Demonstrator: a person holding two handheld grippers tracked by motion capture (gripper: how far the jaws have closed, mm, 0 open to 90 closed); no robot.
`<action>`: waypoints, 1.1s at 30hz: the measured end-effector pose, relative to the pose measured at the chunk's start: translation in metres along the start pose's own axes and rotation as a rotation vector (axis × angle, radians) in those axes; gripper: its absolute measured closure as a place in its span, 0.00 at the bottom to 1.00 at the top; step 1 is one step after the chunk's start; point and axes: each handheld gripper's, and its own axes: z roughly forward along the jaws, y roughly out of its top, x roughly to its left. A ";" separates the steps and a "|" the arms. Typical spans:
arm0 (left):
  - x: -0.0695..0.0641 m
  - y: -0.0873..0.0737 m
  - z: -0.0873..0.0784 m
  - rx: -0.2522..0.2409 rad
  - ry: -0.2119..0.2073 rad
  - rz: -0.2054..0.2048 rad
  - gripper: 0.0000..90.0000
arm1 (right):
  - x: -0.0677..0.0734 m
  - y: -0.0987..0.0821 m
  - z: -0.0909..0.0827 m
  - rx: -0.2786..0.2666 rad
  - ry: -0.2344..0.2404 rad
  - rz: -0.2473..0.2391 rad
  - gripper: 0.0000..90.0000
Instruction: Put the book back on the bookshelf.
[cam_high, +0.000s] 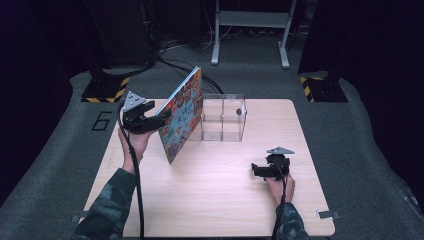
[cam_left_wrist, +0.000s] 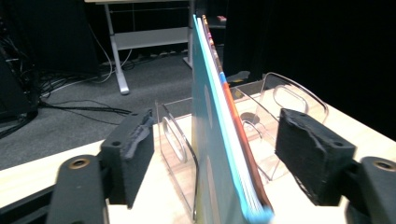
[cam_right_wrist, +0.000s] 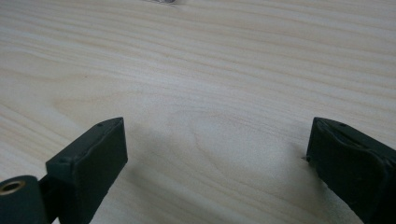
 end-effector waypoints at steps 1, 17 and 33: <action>0.001 0.000 -0.004 0.000 -0.002 0.000 0.26 | 0.001 0.000 0.000 0.003 0.001 0.011 0.05; 0.003 -0.029 -0.043 0.096 -0.003 0.056 0.13 | 0.005 0.001 0.003 0.020 -0.062 -0.037 0.07; 0.004 -0.079 -0.073 0.172 0.047 0.055 0.07 | 0.007 0.001 0.003 0.019 -0.069 -0.017 0.06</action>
